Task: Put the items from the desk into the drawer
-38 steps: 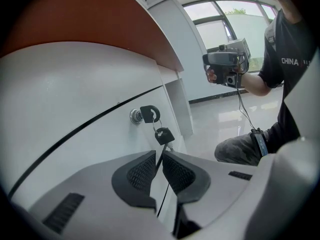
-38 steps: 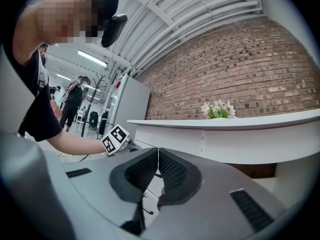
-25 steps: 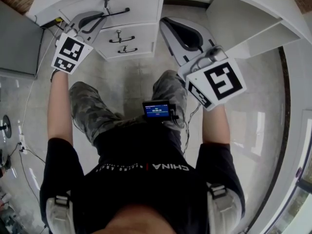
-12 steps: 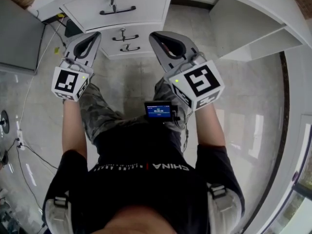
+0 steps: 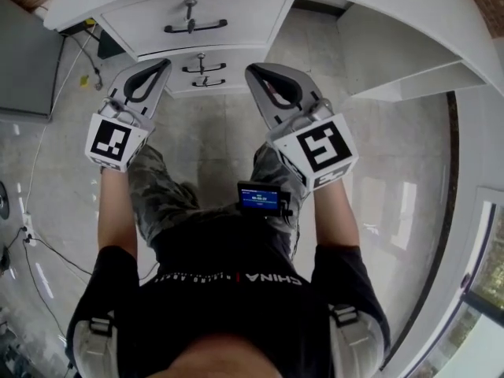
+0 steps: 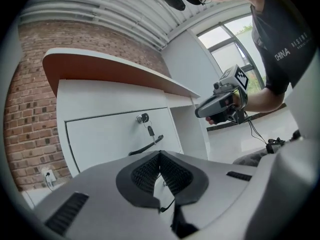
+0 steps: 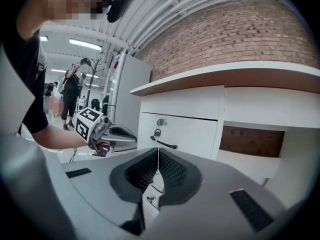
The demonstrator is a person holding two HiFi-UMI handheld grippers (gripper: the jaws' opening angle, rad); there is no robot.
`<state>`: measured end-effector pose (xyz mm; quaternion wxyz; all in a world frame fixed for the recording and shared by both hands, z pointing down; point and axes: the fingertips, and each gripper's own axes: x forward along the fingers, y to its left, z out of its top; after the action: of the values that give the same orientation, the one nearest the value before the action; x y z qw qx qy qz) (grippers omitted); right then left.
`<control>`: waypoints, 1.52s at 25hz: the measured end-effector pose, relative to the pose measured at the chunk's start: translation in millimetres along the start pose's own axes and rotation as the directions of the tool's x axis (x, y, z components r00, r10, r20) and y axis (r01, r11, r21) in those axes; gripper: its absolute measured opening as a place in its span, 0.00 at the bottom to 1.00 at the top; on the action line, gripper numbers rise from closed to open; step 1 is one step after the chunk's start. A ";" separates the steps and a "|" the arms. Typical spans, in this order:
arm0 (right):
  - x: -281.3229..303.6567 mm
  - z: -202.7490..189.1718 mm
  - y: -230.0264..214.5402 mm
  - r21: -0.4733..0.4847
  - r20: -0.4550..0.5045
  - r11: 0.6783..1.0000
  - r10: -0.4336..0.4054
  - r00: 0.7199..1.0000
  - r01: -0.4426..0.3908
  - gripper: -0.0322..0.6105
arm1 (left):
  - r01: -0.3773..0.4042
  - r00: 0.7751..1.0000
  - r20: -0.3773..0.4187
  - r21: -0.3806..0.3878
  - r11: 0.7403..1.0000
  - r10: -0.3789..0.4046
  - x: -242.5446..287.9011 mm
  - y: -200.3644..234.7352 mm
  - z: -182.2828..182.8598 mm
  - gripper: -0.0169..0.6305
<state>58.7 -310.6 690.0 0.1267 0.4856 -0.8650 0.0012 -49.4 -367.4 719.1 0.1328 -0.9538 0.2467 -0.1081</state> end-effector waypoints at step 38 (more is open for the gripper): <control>-187.1 432.6 -65.5 0.213 -0.264 0.970 -0.059 0.963 0.117 0.08 | 0.034 0.969 -0.234 -0.184 0.982 -0.077 -92.8 53.5 478.7 0.05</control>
<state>112.4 -242.3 222.1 0.1806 0.5308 -0.8130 0.1569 -22.3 -270.5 239.0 0.0131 -0.9484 0.2427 -0.2037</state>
